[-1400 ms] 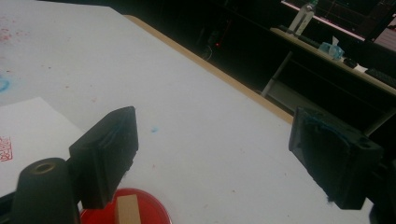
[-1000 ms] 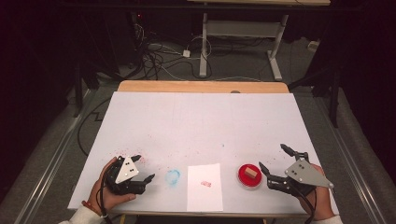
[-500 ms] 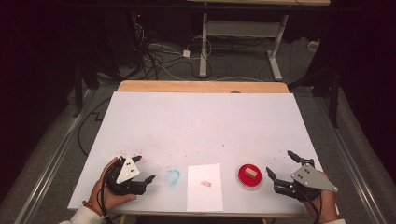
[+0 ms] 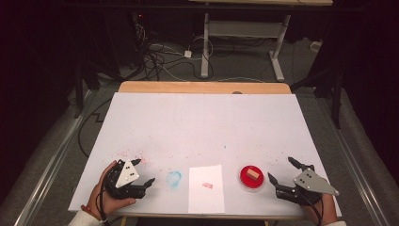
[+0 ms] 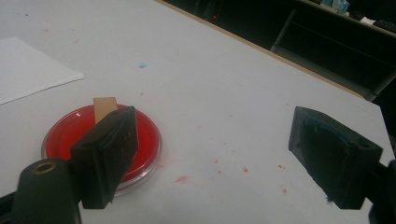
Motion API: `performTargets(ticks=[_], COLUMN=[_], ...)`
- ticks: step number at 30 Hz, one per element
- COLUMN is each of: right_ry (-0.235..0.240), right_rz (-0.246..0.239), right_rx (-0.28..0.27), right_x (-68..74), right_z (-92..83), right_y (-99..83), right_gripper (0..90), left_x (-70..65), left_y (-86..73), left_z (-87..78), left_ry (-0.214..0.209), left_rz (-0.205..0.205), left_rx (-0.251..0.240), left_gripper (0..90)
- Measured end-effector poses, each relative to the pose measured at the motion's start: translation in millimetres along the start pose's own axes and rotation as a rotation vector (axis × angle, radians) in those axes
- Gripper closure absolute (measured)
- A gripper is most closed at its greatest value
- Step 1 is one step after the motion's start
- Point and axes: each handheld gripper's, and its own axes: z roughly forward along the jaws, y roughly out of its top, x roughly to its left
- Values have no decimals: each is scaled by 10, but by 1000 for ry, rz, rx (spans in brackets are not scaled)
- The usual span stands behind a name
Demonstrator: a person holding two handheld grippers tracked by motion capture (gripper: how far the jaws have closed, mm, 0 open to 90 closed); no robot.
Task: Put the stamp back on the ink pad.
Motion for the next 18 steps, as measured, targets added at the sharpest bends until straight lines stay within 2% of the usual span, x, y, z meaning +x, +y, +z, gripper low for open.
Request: performTargets(ticks=[5, 18], right_ry=[-3, -6], right_rz=[4, 3], right_rx=[-18, -18], right_x=[10, 9], right_z=[-20, -20], right_y=[30, 39], right_gripper=[163, 165], left_x=[-5, -8], left_y=[-6, 8], left_z=[4, 26], left_ry=[-3, -6], left_rz=[-1, 4], left_rx=[0, 5], left_gripper=[198, 197])
